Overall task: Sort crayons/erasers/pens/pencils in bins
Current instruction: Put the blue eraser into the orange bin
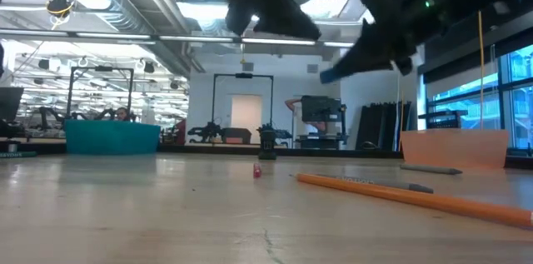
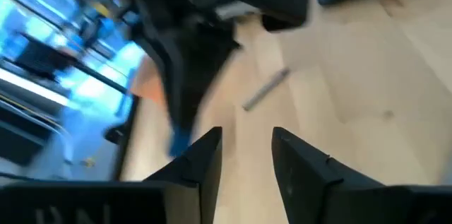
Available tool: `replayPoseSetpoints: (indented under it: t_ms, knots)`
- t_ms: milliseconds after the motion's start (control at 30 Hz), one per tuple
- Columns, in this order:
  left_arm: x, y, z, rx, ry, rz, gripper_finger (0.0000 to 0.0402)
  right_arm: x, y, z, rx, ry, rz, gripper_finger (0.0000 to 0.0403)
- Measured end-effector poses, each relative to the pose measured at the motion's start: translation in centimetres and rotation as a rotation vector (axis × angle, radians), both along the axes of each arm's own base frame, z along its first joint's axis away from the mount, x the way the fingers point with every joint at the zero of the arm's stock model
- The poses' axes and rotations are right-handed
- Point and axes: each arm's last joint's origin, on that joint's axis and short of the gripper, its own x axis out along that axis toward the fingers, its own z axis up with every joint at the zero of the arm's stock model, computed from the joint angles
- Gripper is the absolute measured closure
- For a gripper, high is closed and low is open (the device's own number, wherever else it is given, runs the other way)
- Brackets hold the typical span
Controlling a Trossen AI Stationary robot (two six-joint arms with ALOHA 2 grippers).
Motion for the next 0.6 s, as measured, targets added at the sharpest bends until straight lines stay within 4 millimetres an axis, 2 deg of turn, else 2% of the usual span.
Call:
replayPoseSetpoints:
  t_ms: [167, 333, 433, 600]
  knots:
    - [-0.1, 1.5, -1.0, -0.188, 0.096, -0.048, 0.0272, -2.6, -2.3, -0.1, -0.104, 0.169, -0.238, 0.0369]
    - [0.2, 2.5, -1.5, -0.407, 0.148, -0.182, 0.0270, -6.7, -5.2, -0.6, -0.045, 0.306, -0.563, 0.0363]
    - [0.4, 2.5, -1.7, -0.435, 0.152, -0.211, 0.0270, -8.6, -6.2, -0.9, -0.051, 0.387, -0.699, 0.0360]
    - [1.3, 2.1, -2.4, -0.439, 0.106, -0.229, 0.0270, -9.7, -7.3, -2.1, -0.091, 0.430, -0.788, 0.0358]
